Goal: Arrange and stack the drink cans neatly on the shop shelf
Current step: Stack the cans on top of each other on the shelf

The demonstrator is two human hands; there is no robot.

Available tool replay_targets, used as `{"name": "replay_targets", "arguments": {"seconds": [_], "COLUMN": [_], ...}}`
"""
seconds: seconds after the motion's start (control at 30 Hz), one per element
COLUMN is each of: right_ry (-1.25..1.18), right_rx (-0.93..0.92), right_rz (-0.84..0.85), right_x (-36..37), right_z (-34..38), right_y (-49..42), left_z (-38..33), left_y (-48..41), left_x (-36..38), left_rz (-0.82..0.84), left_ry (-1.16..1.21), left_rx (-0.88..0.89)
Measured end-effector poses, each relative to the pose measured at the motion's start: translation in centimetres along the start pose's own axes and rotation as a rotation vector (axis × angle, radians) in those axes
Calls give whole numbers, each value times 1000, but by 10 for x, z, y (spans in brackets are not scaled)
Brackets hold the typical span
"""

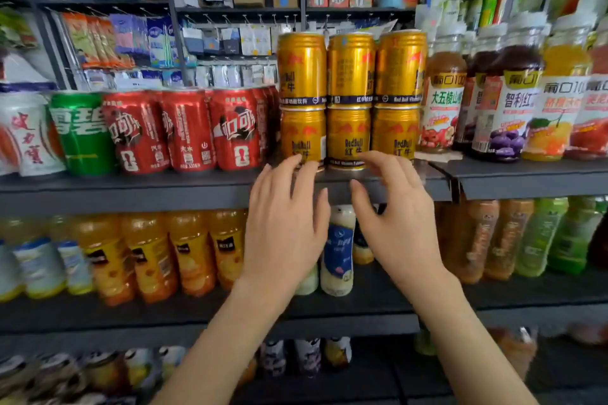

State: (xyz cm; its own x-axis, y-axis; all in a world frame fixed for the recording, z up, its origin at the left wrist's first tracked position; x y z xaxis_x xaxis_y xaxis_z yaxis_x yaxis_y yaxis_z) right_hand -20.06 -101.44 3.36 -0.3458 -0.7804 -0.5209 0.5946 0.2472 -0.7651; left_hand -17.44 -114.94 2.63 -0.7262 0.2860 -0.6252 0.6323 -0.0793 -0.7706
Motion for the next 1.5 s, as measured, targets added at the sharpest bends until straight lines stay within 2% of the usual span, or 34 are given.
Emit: {"name": "replay_targets", "arguments": {"seconds": [0.1,0.17,0.43,0.63,0.8,0.9,1.1,1.3,1.5], "right_ry": [-27,-50,-52,-4,-7,-10,1,13,1], "right_rx": [-77,-94,-104,-67,32,89,36,-9,-139], "right_rz": [51,127,369,569,642,622,582,568,491], "right_x": [28,53,159,238,299,331,375,398,402], "right_z": [18,26,66,121,174,212,281,298,318], "right_y": [28,46,103,147,170,168,150,115,67], "left_z": [10,22,98,161,230,271,331,372,394], "left_y": [41,70,177,239,274,284,290,268,227], "left_x": [1,1,-5,-23,-75,-110,-149,-159,-169], "left_rz": [-18,30,373,591,647,652,614,555,492], "left_ry": [7,1,-88,-134,-191,-247,-269,-295,-352], "left_rx": [-26,-87,-499,-639,-630,-576,-558,-520,-405]}}
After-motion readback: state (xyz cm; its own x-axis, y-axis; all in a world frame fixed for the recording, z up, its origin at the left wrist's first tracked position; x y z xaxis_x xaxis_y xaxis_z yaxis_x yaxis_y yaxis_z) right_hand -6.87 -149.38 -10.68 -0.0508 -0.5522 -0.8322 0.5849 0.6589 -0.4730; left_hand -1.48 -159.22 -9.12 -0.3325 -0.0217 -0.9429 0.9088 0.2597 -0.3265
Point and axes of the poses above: each hand's wrist, its own y-axis away from the middle knuckle, its own x-axis out of the palm, z = x × y, the point moved 3 cm from there along -y, towards the middle knuckle, and after that the axes turned 13 degrees about z, right-handed, at the moved point
